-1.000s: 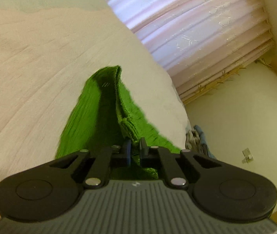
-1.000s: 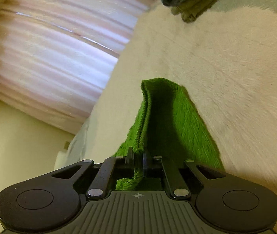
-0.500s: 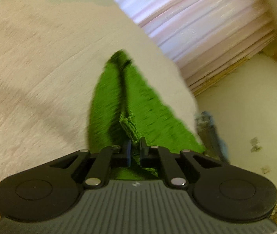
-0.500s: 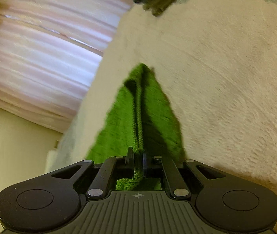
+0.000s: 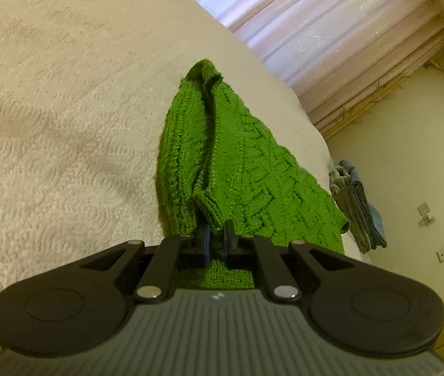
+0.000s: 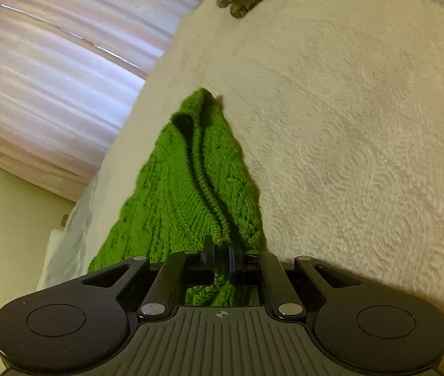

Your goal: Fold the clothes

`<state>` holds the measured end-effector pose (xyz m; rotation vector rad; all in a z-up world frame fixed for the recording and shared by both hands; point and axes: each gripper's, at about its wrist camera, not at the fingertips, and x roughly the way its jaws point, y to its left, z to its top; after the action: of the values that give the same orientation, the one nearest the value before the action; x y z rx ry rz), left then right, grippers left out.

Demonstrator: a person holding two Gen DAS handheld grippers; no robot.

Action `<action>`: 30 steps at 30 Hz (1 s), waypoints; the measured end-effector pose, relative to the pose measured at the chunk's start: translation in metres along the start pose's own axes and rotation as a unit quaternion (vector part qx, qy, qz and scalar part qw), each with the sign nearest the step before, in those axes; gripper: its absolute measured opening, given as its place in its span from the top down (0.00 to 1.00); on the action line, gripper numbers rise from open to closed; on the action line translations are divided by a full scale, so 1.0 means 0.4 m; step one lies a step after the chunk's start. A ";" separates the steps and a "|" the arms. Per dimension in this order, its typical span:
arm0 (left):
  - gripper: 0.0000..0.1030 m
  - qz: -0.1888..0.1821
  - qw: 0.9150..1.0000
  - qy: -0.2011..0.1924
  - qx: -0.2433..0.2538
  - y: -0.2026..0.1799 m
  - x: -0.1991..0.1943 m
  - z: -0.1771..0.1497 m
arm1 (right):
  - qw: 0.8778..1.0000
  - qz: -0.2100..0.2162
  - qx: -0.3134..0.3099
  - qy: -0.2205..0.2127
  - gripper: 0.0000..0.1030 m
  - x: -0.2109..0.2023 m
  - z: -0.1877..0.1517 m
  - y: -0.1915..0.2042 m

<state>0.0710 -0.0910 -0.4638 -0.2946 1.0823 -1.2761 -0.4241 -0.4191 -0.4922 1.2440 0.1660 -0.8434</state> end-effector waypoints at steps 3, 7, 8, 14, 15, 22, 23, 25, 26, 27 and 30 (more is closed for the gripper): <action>0.95 -0.013 1.000 -0.005 -0.006 -0.002 -0.023 0.006 | 1.000 0.002 -0.002 0.000 0.94 -0.009 -0.001 0.004; 0.95 0.002 1.000 0.011 -0.012 0.010 -0.003 0.005 | 1.000 0.001 0.002 0.006 0.94 -0.011 -0.001 -0.001; 0.94 0.001 1.000 0.013 -0.016 0.010 -0.005 0.008 | 1.000 0.004 0.004 0.008 0.94 -0.014 -0.001 -0.002; 0.85 -0.003 0.999 -0.006 -0.046 0.017 -0.063 0.041 | 0.999 0.030 0.026 0.002 0.36 -0.072 0.008 0.002; 0.77 -0.001 0.998 -0.012 -0.056 0.028 -0.074 0.048 | 0.999 0.028 0.021 0.001 0.36 -0.082 0.011 0.008; 0.65 -0.012 0.990 0.034 -0.134 0.069 0.025 0.065 | 0.998 0.029 0.023 0.045 0.36 -0.017 0.001 0.009; 0.65 -0.010 0.990 0.038 -0.137 0.069 0.043 0.064 | 0.998 0.031 0.021 0.046 0.36 0.001 -0.002 0.011; 0.69 -0.008 0.990 0.038 -0.133 0.059 0.065 0.067 | 0.998 0.028 0.018 0.051 0.61 0.037 -0.008 0.015; 0.75 -0.006 0.991 0.038 -0.131 0.055 0.071 0.069 | 0.998 0.018 0.018 0.054 0.68 0.044 -0.011 0.015; 0.83 -0.008 0.990 0.037 -0.133 0.054 0.065 0.070 | 0.998 0.008 0.020 0.057 0.76 0.049 -0.013 0.014; 0.89 -0.021 0.990 0.028 -0.135 0.042 0.035 0.079 | 0.998 0.024 0.041 0.046 0.84 0.013 -0.005 0.009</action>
<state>0.1047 -0.1091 -0.4667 -0.4887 1.3051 -1.1801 -0.4176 -0.4194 -0.4928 1.3595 0.1771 -0.7572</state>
